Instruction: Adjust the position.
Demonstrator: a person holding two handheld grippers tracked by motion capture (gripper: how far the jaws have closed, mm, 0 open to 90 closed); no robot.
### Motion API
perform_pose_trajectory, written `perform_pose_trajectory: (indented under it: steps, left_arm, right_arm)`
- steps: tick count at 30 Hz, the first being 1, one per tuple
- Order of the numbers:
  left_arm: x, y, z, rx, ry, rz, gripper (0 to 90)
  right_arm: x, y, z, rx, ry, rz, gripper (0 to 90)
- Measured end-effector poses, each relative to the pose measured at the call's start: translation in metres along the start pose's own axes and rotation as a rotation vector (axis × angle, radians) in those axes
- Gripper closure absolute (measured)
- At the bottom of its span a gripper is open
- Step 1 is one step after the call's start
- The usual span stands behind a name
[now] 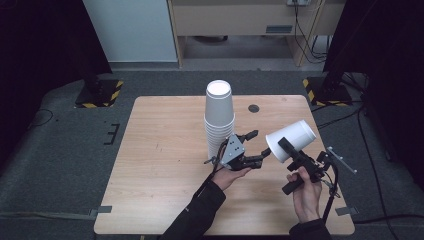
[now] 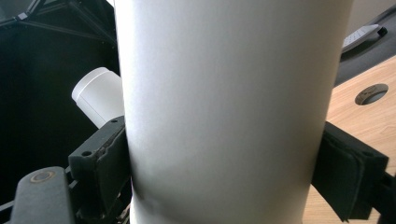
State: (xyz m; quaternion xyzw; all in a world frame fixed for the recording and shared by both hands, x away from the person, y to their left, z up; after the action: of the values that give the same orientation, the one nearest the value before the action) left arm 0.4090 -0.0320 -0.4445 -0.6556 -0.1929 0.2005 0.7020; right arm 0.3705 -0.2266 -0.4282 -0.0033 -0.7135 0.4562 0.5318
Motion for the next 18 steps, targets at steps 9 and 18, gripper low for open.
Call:
perform_pose_trajectory:
  steps: [9,18]
  left_arm:
    - [-0.001,0.001,-0.008,-0.025,0.006,0.005,31.7]
    - [-0.005,0.002,-0.016,-0.029,0.018,0.002,34.5]
  right_arm:
    - [-0.002,0.002,-0.002,0.012,-0.002,-0.020,15.1]
    - [-0.002,0.003,-0.002,0.017,-0.010,-0.032,15.1]
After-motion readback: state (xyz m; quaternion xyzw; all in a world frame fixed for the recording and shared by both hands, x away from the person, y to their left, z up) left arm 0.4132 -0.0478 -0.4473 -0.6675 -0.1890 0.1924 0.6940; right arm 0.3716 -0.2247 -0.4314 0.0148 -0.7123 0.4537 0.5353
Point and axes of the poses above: each handheld gripper's, and its own axes: z roughly backward along the jaws, y roughly out of its underside, x roughly to its left, the point moved 3 cm from there along -z, roughly forward along the jaws, and after that the axes turned 7 degrees about x, right-handed, at the moved point
